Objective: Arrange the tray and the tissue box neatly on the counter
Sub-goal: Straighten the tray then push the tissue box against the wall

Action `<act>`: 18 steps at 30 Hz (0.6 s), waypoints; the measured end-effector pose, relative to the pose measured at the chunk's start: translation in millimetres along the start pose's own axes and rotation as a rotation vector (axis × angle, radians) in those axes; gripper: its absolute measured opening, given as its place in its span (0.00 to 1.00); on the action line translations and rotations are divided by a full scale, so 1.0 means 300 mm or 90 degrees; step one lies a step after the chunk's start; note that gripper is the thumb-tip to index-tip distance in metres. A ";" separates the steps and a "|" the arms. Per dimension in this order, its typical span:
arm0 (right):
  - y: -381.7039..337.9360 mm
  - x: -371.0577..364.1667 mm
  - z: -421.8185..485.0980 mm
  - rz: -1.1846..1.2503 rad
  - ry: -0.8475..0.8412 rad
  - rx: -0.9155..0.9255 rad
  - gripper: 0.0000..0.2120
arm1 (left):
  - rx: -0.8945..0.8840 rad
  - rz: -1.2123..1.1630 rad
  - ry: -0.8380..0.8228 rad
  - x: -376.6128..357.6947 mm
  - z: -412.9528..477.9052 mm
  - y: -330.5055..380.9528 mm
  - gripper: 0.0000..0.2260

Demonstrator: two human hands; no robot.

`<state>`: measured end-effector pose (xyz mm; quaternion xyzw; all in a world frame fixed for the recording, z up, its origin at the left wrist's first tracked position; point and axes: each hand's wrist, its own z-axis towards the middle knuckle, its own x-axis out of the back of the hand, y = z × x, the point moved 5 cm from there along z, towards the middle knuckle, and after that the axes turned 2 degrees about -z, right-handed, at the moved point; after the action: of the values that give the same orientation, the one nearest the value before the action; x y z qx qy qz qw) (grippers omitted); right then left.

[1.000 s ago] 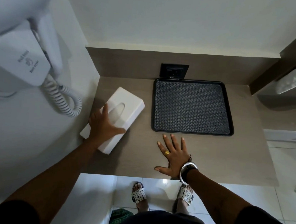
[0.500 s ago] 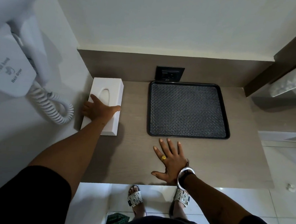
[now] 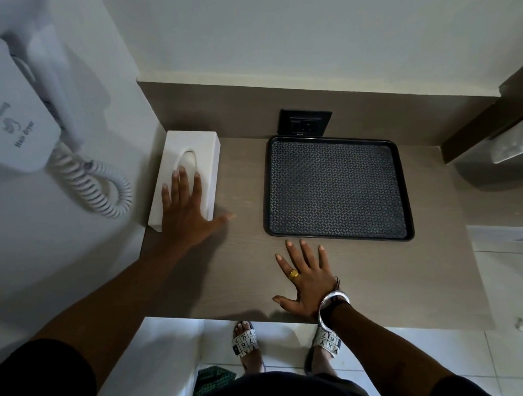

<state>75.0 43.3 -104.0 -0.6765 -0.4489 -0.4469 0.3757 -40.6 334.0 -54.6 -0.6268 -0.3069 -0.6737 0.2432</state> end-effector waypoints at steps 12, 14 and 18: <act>0.005 -0.017 0.005 0.023 -0.040 -0.007 0.44 | 0.026 0.015 -0.008 0.014 0.087 -0.064 0.52; 0.002 -0.018 0.002 0.020 -0.033 -0.005 0.44 | 0.024 0.010 -0.003 0.012 0.088 -0.076 0.51; 0.006 -0.017 0.001 0.011 -0.027 -0.008 0.44 | 0.033 0.007 0.003 0.015 0.088 -0.095 0.49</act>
<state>75.8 41.6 -109.2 -0.6917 -0.4482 -0.4322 0.3658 -42.9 373.1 -52.6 -0.6200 -0.3205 -0.6657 0.2640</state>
